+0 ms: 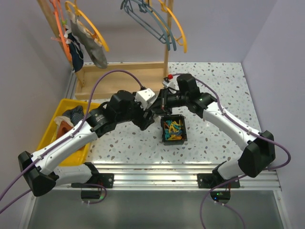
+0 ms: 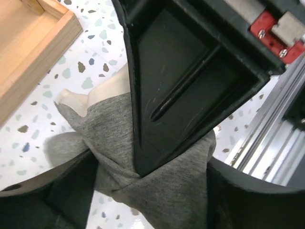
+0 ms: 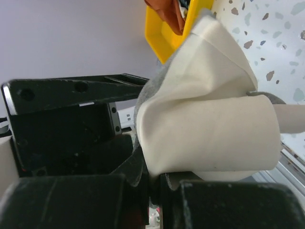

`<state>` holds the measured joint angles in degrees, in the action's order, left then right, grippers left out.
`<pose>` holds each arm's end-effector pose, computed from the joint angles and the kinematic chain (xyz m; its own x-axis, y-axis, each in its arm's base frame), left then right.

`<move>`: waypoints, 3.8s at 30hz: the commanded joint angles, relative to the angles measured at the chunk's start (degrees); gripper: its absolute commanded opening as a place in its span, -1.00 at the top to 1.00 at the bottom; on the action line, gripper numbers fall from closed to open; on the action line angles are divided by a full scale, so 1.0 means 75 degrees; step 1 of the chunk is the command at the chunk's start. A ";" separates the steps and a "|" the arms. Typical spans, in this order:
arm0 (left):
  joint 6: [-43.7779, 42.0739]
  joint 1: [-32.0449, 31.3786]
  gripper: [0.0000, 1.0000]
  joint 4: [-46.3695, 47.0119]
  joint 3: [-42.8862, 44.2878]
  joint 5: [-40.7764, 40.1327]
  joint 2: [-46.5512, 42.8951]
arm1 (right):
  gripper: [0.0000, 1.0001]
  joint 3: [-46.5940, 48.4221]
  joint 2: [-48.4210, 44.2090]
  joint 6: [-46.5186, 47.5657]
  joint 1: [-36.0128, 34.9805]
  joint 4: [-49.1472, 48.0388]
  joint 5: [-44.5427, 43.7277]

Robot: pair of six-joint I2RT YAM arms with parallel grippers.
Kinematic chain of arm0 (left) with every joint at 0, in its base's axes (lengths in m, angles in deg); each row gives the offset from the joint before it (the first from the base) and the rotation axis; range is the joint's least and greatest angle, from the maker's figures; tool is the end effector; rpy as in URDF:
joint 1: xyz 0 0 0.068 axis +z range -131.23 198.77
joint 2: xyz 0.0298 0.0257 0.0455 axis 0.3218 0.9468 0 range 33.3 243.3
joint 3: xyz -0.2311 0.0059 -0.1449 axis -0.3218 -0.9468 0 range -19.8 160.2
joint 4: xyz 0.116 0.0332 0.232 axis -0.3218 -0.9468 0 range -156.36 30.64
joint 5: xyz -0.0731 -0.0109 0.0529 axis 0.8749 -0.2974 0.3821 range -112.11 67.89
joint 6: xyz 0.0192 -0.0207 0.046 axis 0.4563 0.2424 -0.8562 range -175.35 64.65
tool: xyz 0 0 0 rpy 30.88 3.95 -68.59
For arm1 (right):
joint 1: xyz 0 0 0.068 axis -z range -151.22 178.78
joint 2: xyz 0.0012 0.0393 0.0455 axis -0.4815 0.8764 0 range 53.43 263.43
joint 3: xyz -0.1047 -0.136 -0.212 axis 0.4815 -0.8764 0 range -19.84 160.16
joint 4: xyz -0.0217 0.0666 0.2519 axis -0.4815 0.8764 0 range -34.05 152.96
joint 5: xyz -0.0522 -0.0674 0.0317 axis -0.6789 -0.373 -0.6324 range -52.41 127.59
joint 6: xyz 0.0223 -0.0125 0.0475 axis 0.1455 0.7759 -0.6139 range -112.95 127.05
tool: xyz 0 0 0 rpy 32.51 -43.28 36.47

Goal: Remove the underwear clipped to the hanger
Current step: Place the underwear in the bin, then move the hanger to the clothesline.

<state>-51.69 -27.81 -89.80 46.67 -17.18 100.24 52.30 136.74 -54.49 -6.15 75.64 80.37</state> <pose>0.1738 -0.1881 0.3582 -0.4018 0.3320 -0.8534 0.7502 0.6538 -0.0988 0.2544 0.2072 0.3357 -0.9901 0.0954 -0.1028 -0.0584 0.3858 0.9207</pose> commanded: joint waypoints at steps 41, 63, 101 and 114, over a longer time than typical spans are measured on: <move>0.2395 0.4582 1.00 -0.2669 0.0311 -0.3433 -0.0054 | -0.80 -0.0431 -0.1850 0.1044 0.1635 0.1629 -0.0127; 0.2931 0.7559 -1.00 -0.2268 0.0885 -0.2453 0.0217 | -0.82 0.0529 -0.1944 0.3610 0.1635 0.3446 -0.0174; 0.5020 0.7149 -1.00 -0.2081 -0.0485 0.2648 -0.3300 | -0.90 0.6305 0.3550 0.8040 -0.2197 -0.3303 -0.6700; 0.4832 0.6950 -1.00 -0.2551 -0.0403 0.2390 -0.3534 | -0.97 0.9389 0.6575 0.9412 -0.2220 -0.4299 -0.7591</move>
<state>-14.32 24.84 -108.09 43.09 1.05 74.16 118.68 186.36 12.11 -22.63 51.03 26.73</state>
